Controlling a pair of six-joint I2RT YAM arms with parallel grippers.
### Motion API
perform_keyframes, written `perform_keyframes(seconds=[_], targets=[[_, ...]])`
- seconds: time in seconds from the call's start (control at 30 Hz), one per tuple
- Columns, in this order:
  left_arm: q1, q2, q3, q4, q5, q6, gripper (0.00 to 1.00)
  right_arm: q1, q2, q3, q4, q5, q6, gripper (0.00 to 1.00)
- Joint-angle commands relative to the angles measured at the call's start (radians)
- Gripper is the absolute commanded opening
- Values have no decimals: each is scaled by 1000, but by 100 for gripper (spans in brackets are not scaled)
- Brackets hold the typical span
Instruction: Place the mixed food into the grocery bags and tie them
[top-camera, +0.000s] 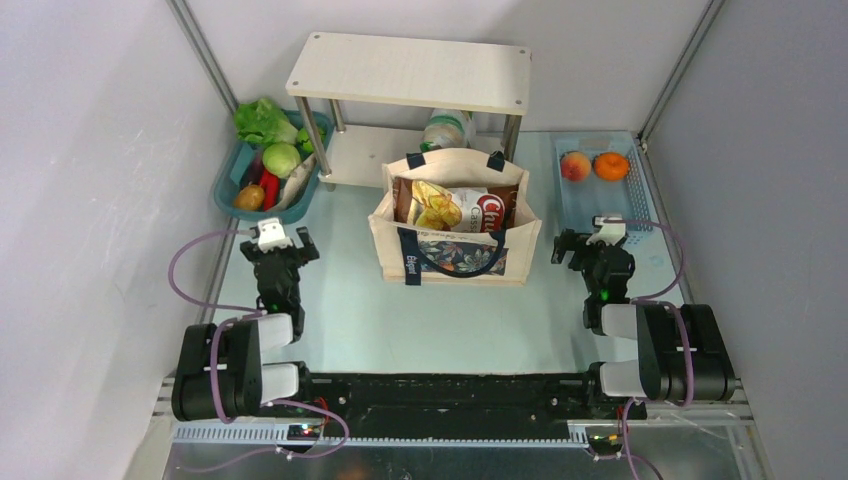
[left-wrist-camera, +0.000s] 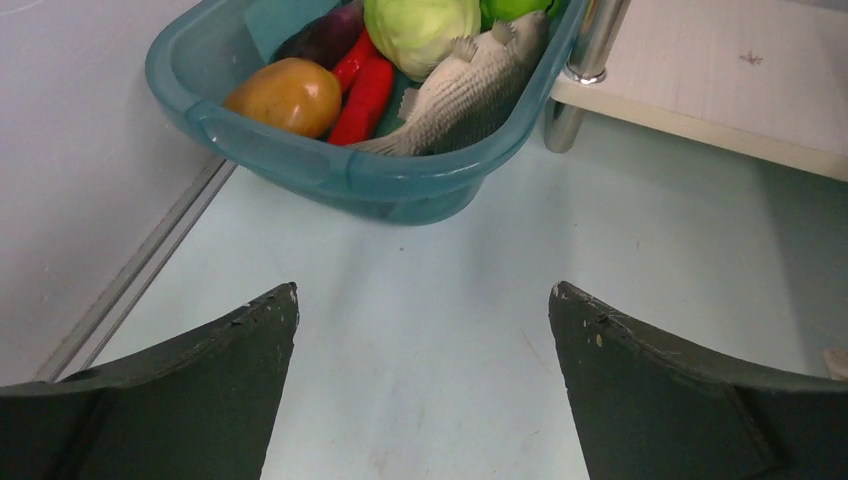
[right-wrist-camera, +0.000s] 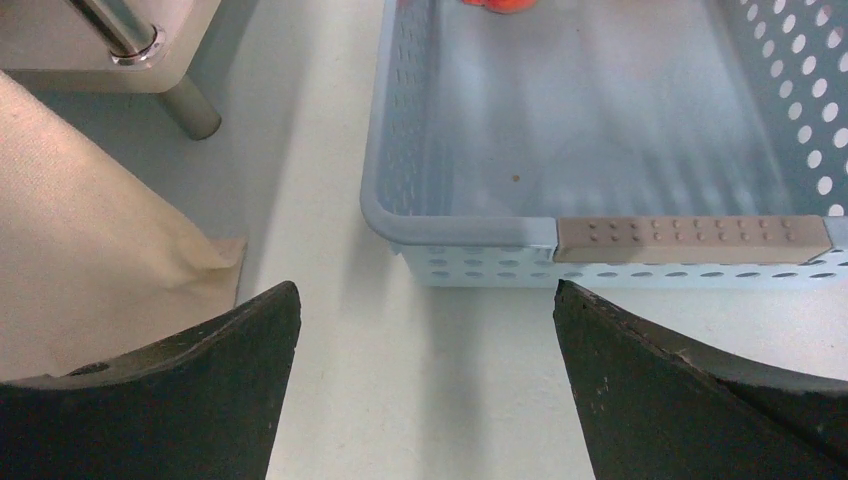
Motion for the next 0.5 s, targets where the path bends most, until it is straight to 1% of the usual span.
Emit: perform_keyframes(seconds=[0.0, 0.3, 0.47], targets=[[-6, -5, 25, 41, 16, -8, 100, 6, 2, 13, 62, 25, -5, 99], [-7, -3, 29, 40, 9, -5, 100, -18, 7, 24, 44, 1, 12, 99], [-28, -1, 36, 31, -9, 11, 100, -18, 6, 24, 45, 0, 13, 99]])
